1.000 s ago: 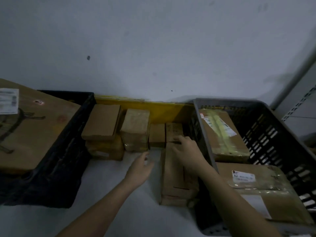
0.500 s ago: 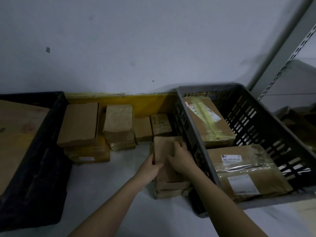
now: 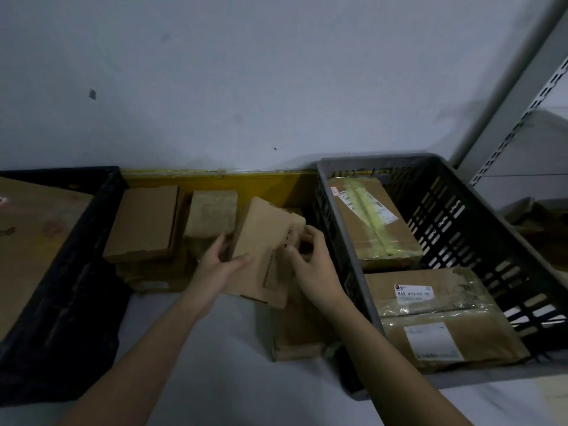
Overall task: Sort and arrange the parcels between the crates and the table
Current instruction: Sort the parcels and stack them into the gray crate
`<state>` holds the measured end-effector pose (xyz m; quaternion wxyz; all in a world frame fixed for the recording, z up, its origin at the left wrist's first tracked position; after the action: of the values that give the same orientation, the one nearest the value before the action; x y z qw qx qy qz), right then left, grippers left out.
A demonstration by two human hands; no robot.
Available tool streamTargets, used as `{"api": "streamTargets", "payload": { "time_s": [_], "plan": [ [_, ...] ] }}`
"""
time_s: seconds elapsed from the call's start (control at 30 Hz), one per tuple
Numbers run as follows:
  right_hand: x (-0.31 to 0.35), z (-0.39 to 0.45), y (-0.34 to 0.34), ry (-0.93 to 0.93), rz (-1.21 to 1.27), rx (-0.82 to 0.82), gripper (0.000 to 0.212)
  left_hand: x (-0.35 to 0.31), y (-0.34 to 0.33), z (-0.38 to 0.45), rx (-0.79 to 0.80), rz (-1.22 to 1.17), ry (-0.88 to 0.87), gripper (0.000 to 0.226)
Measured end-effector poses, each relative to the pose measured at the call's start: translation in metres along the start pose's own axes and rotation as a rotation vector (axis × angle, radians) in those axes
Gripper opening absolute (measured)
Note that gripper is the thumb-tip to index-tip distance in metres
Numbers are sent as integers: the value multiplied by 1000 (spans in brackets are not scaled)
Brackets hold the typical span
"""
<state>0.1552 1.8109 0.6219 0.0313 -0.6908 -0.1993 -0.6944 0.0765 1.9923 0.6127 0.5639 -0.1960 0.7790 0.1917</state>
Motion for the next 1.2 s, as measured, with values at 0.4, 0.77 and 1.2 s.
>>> {"api": "streamTargets", "payload": {
  "time_s": [0.4,0.77,1.2],
  "plan": [
    [19,2,19,-485,763,292,60,-50,35,8,-46,930,-1336,63],
    [21,1,15,-353,643,240,43,-45,47,16,-371,766,-802,84],
    [23,-1,20,-303,796,274,59,-71,20,9,-122,-193,-148,38]
  ]
}}
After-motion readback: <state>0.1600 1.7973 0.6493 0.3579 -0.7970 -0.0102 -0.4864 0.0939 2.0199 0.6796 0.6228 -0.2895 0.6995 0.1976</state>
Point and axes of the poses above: each hand's wrist, its own z-axis towards the middle knuckle, its own y-axis out of the back of the hand, x = y × z, the point moved 2 cm from there along z, towards the middle knuckle, and after that the axes turned 5 degrees about -x, right-handed, at the moved point
